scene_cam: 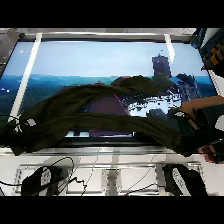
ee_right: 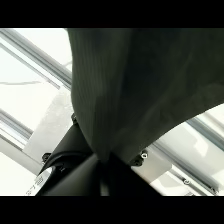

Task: Fold the clothes and pants, and hang the long-sleeved shirts on hangers.

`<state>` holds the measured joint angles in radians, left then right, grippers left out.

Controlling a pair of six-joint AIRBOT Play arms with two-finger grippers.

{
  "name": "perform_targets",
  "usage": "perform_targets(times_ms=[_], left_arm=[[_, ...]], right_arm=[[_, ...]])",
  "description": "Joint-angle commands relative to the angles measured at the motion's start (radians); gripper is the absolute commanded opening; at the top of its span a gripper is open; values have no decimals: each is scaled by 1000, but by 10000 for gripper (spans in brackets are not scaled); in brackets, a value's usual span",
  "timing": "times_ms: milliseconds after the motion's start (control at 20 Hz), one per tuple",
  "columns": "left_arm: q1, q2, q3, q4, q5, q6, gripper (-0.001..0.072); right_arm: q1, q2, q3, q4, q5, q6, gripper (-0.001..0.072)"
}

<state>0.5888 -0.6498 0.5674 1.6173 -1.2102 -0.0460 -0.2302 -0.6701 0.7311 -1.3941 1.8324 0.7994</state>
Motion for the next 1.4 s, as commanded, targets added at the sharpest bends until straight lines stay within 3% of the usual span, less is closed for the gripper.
perform_targets(times_ms=[0,50,100,150,300,500,600,800,950,1000,1100,1200,1250,1300,1350], left_arm=[[-3,-22,-1,3,43,-18,48],[-3,-22,-1,-17,65,-18,128],[-3,-22,-1,-32,91,-23,341],[-3,-22,0,-32,127,-67,455],[-3,-21,9,-19,218,-342,480],[-3,39,84,76,309,-695,465],[3,98,114,86,427,-838,463],[87,150,150,85,605,-1165,460],[241,58,150,67,576,-1406,459],[302,2,150,11,536,-1442,459],[409,-129,152,-203,399,-1376,459],[481,-266,159,-484,256,-1139,460],[505,-330,167,-617,210,-1011,491],[521,-379,177,-717,195,-914,595],[531,-412,189,-761,201,-884,637]], right_arm=[[0,1,-2,3,-76,43,598],[0,1,-2,3,-125,82,720],[0,1,-1,3,-177,108,706],[0,1,2,3,-223,109,706],[0,1,8,3,-442,152,695],[0,-15,8,1,-905,473,692],[0,-55,8,4,-1043,584,665],[0,-142,9,31,-1075,596,664],[0,-160,9,37,-1062,596,665],[0,-160,9,37,-1063,596,664],[0,-160,9,37,-1063,596,665],[0,-160,9,37,-1063,596,664],[0,-160,9,37,-1063,596,665],[0,-160,9,37,-1062,596,664],[0,-160,9,37,-1062,596,664]])
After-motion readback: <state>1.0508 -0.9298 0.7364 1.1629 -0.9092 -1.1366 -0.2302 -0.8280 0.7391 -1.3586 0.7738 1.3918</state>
